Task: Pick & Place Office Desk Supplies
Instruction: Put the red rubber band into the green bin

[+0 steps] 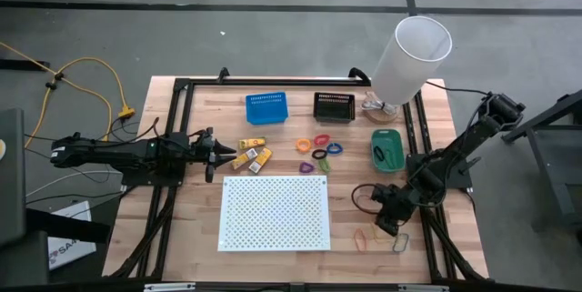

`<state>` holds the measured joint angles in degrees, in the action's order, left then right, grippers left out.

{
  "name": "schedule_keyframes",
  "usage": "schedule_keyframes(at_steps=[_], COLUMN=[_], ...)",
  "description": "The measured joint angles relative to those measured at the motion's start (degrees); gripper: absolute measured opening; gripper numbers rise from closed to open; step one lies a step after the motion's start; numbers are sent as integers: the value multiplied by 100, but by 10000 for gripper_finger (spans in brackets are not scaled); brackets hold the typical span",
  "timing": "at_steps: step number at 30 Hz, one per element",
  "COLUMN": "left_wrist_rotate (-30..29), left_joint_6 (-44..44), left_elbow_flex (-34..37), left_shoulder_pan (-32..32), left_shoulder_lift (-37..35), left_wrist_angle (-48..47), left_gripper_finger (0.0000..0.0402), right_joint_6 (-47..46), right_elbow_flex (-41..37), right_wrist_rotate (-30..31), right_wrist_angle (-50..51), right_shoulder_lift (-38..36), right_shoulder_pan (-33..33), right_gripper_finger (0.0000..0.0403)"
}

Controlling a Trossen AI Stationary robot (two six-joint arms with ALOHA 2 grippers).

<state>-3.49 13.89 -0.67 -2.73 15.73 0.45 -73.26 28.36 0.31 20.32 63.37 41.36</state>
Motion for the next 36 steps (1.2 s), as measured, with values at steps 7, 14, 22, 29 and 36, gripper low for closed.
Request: schedule_keyframes(at_steps=[7, 14, 22, 29, 36], left_wrist_rotate=[0, 0, 0, 0, 0], left_joint_6=[2, 2, 2, 2, 2], left_elbow_flex=[0, 0, 0, 0, 0], left_shoulder_pan=[-1, -1, -2, -2, 0], left_shoulder_lift=[1, 1, 0, 1, 1], left_wrist_angle=[0, 0, 0, 0, 0], left_gripper_finger=[95, 95, 95, 95, 95], right_joint_6=[74, -119, -281, -273, -805], right_elbow_flex=[0, 0, 512, 914, 914], right_wrist_rotate=[83, 79, -235, -299, -116], right_wrist_angle=[-53, -632, -775, -154, 1062], right_shoulder_lift=[-2, 18, 707, 1172, 1216], right_shoulder_pan=[-25, 73, 203, 256, 249], right_gripper_finger=[97, 78, 56, 54, 54])
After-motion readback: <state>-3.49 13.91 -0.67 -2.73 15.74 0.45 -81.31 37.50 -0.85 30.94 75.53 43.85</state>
